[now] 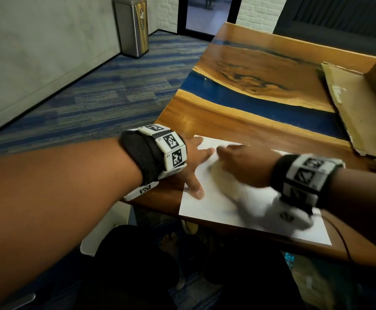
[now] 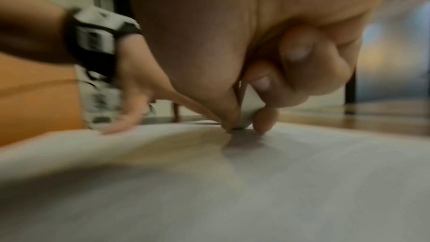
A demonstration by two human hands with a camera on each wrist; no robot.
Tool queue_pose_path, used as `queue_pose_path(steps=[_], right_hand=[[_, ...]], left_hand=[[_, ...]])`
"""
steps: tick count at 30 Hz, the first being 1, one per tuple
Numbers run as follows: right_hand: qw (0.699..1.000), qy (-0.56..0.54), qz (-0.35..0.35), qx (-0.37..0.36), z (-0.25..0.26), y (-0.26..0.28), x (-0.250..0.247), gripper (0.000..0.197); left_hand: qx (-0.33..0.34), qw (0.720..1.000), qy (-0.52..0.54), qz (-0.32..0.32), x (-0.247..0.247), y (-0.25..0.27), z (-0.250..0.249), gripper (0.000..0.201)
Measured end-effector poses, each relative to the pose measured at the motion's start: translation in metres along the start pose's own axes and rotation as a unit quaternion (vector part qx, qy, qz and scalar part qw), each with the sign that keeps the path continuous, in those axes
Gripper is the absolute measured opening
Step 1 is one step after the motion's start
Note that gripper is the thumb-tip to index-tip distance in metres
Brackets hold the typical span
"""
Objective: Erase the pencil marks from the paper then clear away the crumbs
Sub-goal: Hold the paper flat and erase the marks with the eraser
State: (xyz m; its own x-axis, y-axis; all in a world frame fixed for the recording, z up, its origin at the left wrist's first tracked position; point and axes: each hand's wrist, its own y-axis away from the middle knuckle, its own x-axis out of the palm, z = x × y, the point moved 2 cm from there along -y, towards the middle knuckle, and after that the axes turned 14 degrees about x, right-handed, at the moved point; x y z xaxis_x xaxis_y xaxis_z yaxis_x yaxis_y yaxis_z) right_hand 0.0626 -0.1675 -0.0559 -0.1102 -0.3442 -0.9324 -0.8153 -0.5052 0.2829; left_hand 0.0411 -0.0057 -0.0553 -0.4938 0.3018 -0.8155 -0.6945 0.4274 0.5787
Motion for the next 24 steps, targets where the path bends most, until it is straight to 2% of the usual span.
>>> queue_pose_path(steps=[2,3,7,8,11,12,16,17,20,21,22,24], right_hand=[[0.998,-0.006,-0.022,0.065,-0.020,-0.013,-0.007,0.017],[0.997,-0.005,-0.021,0.069,-0.019,-0.012,-0.007,0.017],[0.999,-0.040,0.003,-0.031,0.021,0.016,0.001,0.031],[0.999,-0.047,0.003,-0.023,0.017,0.011,0.000,0.030],[0.996,-0.045,-0.022,0.072,-0.008,-0.012,-0.012,0.022],[0.996,-0.043,-0.028,0.077,-0.008,-0.015,-0.012,0.022],[0.996,-0.081,0.016,-0.034,0.028,0.010,-0.005,0.033],[0.996,-0.082,0.024,-0.028,0.024,0.011,-0.004,0.032],[0.997,-0.032,-0.005,0.074,-0.011,-0.006,-0.015,0.019],[0.996,-0.015,-0.012,0.087,-0.016,-0.007,-0.014,0.019],[0.997,-0.001,-0.017,0.077,-0.011,-0.003,-0.012,0.023],[1.000,0.017,-0.009,0.004,0.016,0.016,-0.006,0.031]], left_hand=[[0.004,1.000,-0.013,0.006,-0.001,0.001,-0.001,0.128],[0.006,1.000,-0.015,0.009,-0.002,0.002,-0.001,0.128],[0.015,1.000,0.005,0.007,-0.002,0.004,-0.003,0.126],[0.019,1.000,0.005,0.008,-0.003,0.004,-0.003,0.126],[0.017,1.000,-0.002,0.017,-0.003,0.003,-0.005,0.126],[0.014,1.000,-0.002,0.018,-0.003,0.003,-0.005,0.126],[0.015,1.000,0.013,0.014,-0.002,0.002,-0.002,0.123],[0.016,1.000,0.012,0.012,-0.002,0.001,-0.002,0.126],[0.011,1.000,0.003,0.011,-0.003,0.000,-0.003,0.129],[0.009,1.000,0.003,0.009,-0.003,0.000,-0.004,0.129],[0.009,1.000,0.001,0.007,-0.004,-0.001,-0.004,0.130],[0.007,1.000,0.000,0.003,-0.004,-0.002,-0.004,0.131]])
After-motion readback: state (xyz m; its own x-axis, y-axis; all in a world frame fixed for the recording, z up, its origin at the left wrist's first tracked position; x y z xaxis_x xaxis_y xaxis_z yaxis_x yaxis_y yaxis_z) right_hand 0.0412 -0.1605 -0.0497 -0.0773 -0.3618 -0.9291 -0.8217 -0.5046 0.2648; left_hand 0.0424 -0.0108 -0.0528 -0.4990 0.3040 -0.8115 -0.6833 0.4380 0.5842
